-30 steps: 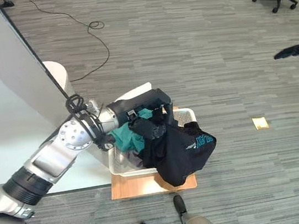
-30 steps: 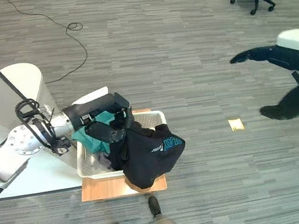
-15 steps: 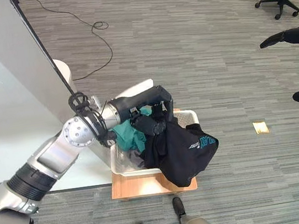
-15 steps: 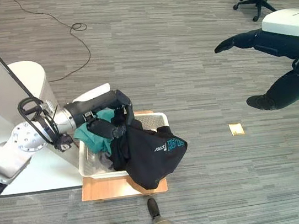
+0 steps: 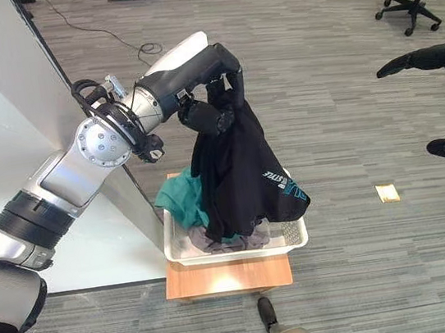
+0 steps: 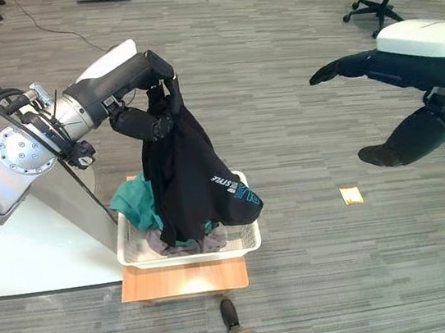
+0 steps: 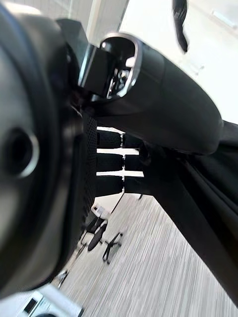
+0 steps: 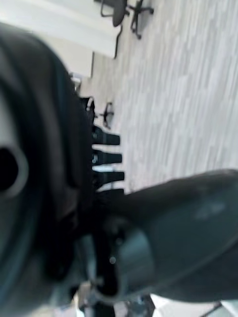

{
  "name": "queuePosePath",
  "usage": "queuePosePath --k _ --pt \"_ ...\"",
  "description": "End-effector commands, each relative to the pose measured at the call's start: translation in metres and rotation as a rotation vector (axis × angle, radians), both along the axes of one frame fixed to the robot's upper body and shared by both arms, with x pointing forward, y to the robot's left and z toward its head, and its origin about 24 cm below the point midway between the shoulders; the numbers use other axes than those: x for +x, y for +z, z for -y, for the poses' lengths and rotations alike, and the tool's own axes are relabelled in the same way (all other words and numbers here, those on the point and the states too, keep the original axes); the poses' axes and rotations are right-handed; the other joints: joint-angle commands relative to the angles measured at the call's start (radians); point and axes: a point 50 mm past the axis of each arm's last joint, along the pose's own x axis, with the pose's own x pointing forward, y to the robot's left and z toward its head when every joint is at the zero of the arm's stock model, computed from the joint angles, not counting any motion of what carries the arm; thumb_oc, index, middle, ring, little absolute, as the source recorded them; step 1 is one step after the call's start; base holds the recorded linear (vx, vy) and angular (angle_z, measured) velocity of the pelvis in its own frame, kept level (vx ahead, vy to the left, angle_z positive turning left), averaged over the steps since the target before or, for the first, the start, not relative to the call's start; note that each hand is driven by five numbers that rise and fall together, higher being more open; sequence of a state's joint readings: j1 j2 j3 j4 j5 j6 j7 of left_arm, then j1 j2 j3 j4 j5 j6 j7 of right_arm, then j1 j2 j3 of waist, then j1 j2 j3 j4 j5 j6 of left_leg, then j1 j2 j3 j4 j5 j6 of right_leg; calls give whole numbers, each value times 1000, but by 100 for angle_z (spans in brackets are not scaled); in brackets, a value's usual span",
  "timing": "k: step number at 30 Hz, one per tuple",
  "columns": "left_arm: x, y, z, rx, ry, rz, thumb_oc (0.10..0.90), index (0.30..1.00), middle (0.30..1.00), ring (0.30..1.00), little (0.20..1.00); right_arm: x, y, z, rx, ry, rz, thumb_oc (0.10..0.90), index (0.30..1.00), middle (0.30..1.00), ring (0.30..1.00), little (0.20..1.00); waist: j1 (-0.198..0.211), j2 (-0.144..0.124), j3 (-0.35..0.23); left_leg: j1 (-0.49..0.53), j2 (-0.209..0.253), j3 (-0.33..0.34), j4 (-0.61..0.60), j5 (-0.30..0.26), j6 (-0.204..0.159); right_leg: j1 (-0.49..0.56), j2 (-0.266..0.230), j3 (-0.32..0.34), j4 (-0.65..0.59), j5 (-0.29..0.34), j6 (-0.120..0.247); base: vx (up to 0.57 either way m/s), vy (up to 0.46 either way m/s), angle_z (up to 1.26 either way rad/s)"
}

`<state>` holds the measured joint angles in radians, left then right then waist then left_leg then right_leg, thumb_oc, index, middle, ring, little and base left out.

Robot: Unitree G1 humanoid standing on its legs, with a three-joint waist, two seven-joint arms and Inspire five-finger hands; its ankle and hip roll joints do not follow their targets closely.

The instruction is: Pick up bed clothes into laundry basket.

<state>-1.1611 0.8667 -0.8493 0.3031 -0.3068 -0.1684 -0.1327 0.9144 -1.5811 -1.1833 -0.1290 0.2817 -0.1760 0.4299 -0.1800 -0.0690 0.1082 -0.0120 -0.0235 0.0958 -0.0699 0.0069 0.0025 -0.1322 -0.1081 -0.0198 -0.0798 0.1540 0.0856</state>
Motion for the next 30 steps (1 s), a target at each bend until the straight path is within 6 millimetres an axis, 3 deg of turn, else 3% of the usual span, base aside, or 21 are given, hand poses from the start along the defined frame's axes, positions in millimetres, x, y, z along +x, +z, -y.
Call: queuePosePath --k 1,5,15,21,30 --pt "-31 158 -13 -317 -14 456 400 300 300 300 300 1 7 49 -41 -287 51 800 900 900 900 900 29 16 -41 -11 32 -20 -17 -10 -51 132 -54 -16 57 -148 126 -3 26 9" --pt "-31 161 -19 -275 28 481 400 300 300 300 300 8 -12 49 -45 -275 0 800 900 900 900 900 45 33 -35 -8 32 -19 -17 -12 -50 134 -57 -16 56 -149 127 -1 16 1" --pt "-20 159 -33 -141 174 493 400 300 300 300 300 25 -51 48 -32 -253 -83 800 900 900 900 900 28 13 -19 -14 33 -15 -17 -10 -49 130 -56 -15 56 -148 127 0 5 -1" --pt "-19 167 -42 -139 239 539 400 300 300 300 300 33 -53 34 -3 -184 -39 800 900 900 900 900 21 15 -19 -14 34 -10 -17 -13 -49 130 -59 -13 56 -147 131 5 3 0" --pt "-22 176 -46 -56 295 602 400 300 300 300 300 48 -94 15 121 -90 -68 800 900 900 900 900 13 27 -19 -12 32 -7 -17 -17 -46 129 -60 -12 56 -146 135 5 4 -1"
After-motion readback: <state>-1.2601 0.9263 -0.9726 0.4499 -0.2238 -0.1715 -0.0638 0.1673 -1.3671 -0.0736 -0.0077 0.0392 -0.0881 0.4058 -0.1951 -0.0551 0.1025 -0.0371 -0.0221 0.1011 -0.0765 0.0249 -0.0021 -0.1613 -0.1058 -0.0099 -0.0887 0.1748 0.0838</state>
